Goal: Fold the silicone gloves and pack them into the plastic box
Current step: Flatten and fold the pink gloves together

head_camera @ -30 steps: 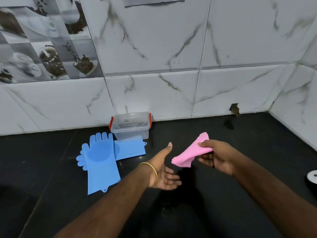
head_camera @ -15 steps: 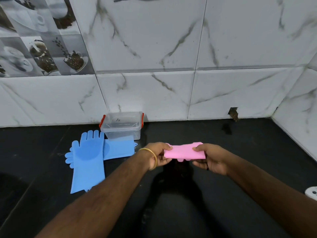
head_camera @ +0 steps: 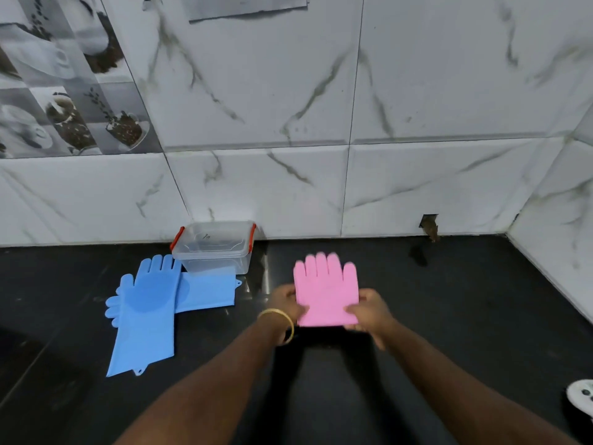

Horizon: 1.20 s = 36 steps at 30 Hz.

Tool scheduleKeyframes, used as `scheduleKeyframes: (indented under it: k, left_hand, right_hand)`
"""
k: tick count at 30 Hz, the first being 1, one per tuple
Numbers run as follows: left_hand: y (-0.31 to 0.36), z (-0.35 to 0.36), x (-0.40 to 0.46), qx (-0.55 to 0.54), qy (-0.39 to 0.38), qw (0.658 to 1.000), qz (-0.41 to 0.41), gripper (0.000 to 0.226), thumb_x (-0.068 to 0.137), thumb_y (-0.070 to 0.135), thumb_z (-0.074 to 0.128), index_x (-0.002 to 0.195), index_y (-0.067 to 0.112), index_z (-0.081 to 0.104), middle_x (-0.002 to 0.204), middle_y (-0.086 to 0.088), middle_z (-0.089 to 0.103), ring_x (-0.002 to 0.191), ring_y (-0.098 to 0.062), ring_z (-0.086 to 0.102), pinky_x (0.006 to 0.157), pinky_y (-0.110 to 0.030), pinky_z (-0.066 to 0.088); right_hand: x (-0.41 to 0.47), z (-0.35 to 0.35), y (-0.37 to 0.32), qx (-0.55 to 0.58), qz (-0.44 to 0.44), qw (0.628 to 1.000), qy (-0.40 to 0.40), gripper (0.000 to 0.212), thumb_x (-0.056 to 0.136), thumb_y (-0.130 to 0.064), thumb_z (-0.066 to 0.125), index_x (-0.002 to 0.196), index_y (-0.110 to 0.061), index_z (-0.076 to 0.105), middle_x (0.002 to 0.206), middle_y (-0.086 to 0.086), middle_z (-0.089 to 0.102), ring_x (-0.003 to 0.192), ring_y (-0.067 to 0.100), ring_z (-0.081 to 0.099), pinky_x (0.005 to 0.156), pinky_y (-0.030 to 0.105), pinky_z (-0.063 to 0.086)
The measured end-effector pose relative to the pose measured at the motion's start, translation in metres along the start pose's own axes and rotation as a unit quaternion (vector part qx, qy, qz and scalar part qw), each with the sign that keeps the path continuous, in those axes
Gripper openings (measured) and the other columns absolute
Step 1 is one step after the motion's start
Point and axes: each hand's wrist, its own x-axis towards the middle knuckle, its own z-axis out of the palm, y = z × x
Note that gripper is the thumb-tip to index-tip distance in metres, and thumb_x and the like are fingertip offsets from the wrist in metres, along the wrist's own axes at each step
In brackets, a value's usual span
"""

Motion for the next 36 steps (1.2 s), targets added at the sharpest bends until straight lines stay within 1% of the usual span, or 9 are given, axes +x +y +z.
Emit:
scheduleKeyframes:
  k: [4,8,14,19,22,26,32,34,36]
  left_hand:
    - [-0.033,0.016,-0.004,-0.008,0.046,0.999,-0.026,0.053,0.077,-0.018,0.063,0.127,-0.005,0.055,0.103,-0.012,0.063,0.093,-0.021,0.058,0.073,-0.027,0.049]
    - [-0.026,0.013,0.003,0.062,0.025,0.997,-0.023,0.056,0.079,-0.012,0.067,0.132,-0.002,0.051,0.12,-0.017,0.063,0.101,-0.024,0.058,0.086,-0.029,0.049]
    - [-0.03,0.011,0.008,0.162,-0.005,0.987,-0.015,0.063,0.079,-0.001,0.072,0.137,0.006,0.049,0.132,-0.011,0.06,0.12,-0.027,0.057,0.101,-0.035,0.046]
    - [-0.033,0.001,0.007,0.159,-0.006,0.987,-0.01,0.063,0.074,0.004,0.077,0.132,0.007,0.052,0.127,-0.011,0.063,0.106,-0.022,0.059,0.092,-0.03,0.049]
    - [-0.031,-0.014,0.009,0.155,-0.001,0.988,0.003,0.072,0.071,0.01,0.082,0.135,0.006,0.05,0.13,-0.011,0.06,0.116,-0.023,0.059,0.096,-0.027,0.045]
    - [-0.029,-0.055,0.014,0.18,0.022,0.983,0.041,0.055,0.069,0.021,0.085,0.119,0.01,0.062,0.12,-0.007,0.065,0.108,-0.02,0.062,0.092,-0.024,0.045]
    - [-0.044,-0.16,0.015,0.268,0.07,0.958,0.078,0.023,0.069,0.029,0.082,0.08,0.021,0.063,0.095,-0.002,0.069,0.096,-0.021,0.065,0.082,-0.025,0.048]
    - [-0.056,-0.202,0.012,0.342,0.08,0.935,0.057,0.031,0.067,0.038,0.081,0.084,0.023,0.059,0.101,-0.002,0.065,0.1,-0.024,0.062,0.086,-0.032,0.051]
    - [-0.069,-0.235,0.007,0.423,0.072,0.903,0.01,0.058,0.058,0.053,0.081,0.102,0.023,0.058,0.111,-0.004,0.059,0.107,-0.026,0.057,0.091,-0.039,0.052]
  right_hand:
    - [0.001,0.008,0.04,-0.021,0.008,0.999,0.023,0.027,0.083,0.005,0.057,0.108,-0.005,0.052,0.104,0.011,0.063,0.084,0.023,0.067,0.047,0.024,0.054]
    - [-0.001,0.004,0.036,-0.06,-0.009,0.998,0.023,0.027,0.082,0.001,0.056,0.106,-0.01,0.051,0.102,0.005,0.062,0.086,0.021,0.067,0.052,0.026,0.056]
    - [-0.006,0.003,0.039,-0.128,-0.02,0.99,0.055,0.025,0.082,-0.008,0.061,0.107,-0.009,0.055,0.096,0.005,0.065,0.082,0.024,0.068,0.072,0.046,0.061]
    - [-0.014,0.005,0.039,-0.247,-0.057,0.962,0.104,0.03,0.079,-0.026,0.07,0.105,-0.013,0.061,0.105,0.004,0.068,0.091,0.019,0.064,0.081,0.035,0.054]
    - [-0.022,0.016,0.036,-0.308,-0.069,0.934,0.169,0.041,0.08,-0.036,0.069,0.113,-0.014,0.059,0.115,0.005,0.061,0.104,0.023,0.06,0.091,0.039,0.053]
    - [-0.041,0.056,0.02,-0.336,-0.141,0.895,0.258,0.058,0.081,-0.04,0.069,0.129,-0.015,0.049,0.127,0.006,0.051,0.114,0.025,0.053,0.094,0.039,0.05]
    - [-0.058,0.154,0.001,-0.291,-0.205,0.921,0.16,0.053,0.083,-0.034,0.071,0.129,-0.014,0.055,0.127,0.007,0.053,0.116,0.028,0.053,0.097,0.04,0.045]
    - [-0.06,0.189,-0.002,-0.26,-0.207,0.937,0.107,0.05,0.082,-0.03,0.074,0.125,-0.013,0.058,0.123,0.007,0.056,0.114,0.025,0.056,0.098,0.036,0.045]
    - [-0.063,0.221,-0.003,-0.215,-0.188,0.957,0.057,0.045,0.081,-0.027,0.076,0.121,-0.013,0.06,0.116,0.006,0.059,0.106,0.021,0.06,0.092,0.029,0.046]
